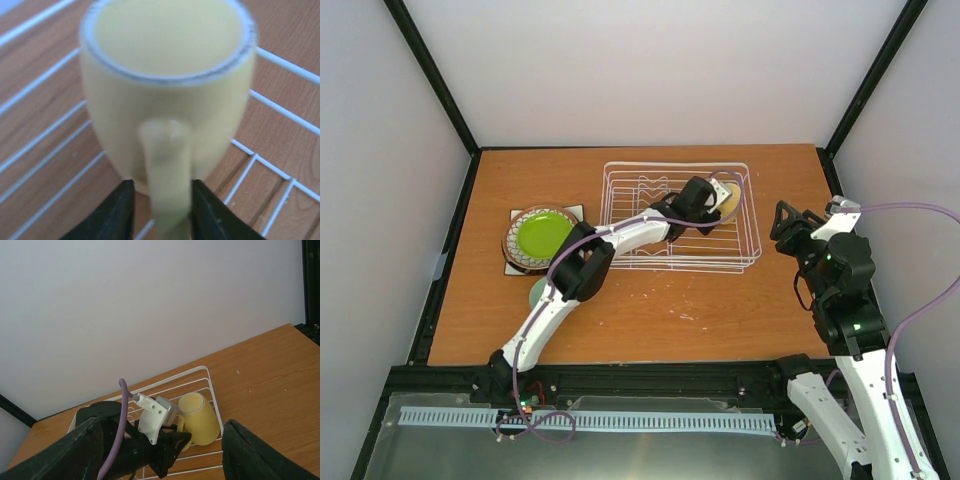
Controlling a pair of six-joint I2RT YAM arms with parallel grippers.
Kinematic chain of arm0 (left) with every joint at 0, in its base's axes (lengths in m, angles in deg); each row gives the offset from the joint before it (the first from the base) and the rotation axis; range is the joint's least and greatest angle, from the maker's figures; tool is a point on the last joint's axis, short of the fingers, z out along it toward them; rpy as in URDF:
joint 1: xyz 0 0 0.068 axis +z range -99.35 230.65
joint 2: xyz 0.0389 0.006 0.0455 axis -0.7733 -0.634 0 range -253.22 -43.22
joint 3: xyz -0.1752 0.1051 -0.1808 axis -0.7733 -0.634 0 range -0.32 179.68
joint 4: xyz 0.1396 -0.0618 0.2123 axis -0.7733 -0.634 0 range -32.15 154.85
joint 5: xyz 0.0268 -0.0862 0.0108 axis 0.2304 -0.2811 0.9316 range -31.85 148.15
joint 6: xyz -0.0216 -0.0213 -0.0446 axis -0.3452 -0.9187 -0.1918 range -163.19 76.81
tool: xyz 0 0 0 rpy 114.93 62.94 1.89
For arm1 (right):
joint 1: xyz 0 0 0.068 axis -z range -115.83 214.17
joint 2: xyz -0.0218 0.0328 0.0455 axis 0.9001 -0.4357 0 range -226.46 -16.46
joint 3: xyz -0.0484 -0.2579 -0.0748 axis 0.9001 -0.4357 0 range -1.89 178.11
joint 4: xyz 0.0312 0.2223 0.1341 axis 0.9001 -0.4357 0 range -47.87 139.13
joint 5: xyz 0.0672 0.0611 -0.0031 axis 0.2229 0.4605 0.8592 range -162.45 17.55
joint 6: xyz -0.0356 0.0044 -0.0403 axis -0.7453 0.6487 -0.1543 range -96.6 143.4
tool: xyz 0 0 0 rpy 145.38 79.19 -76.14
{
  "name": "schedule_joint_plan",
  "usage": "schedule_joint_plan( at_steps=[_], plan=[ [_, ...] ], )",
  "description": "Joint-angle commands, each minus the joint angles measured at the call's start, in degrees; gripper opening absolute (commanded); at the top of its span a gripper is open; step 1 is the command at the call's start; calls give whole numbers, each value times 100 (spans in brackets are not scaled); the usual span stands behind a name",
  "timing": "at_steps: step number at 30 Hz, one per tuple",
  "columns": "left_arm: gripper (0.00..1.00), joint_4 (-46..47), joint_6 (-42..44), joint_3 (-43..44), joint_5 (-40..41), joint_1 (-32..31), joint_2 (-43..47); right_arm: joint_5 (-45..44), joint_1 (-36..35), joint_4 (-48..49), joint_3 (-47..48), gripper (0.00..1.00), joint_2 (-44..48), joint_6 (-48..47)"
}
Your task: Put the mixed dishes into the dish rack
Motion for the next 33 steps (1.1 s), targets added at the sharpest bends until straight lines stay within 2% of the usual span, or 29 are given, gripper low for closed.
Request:
schedule_joint_plan(
  at_steps=[1, 9, 11, 12, 13, 22, 27, 29, 32, 33],
  plan=[
    [38, 312, -1, 336, 267, 27, 67, 4, 21, 129, 65, 65, -30, -73],
    [68, 281, -17, 318, 355, 73, 187, 70, 21, 190, 34, 65, -68, -42],
    [81, 260, -48, 318, 416, 81, 224, 79, 26, 190, 43, 65, -72, -53],
    [95, 259, -61, 313, 460, 80, 257, 75, 25, 190, 43, 66, -69, -61],
    [99, 118, -92, 306, 522, 82, 304, 60, 29, 184, 43, 66, -65, -71],
    [100, 10, -244, -379, 1043, 104, 1432, -255, 30, -11, 109, 69, 131, -130],
    [100, -407, -444, -541, 1238, 239, 2771, -255, 30, -159, 405, 68, 98, -423],
    [100, -757, -644, -501, 1008, 498, 3422, 138, 29, -302, 716, 63, -202, -626],
    [100, -1541, -815, -501, 196, 1180, 4426, 1549, -12, -759, 1431, 50, -1104, -859],
    [100, -1894, -818, -488, -48, 1446, 4712, 1785, -235, -892, 1622, 47, -1514, -898]
  ],
)
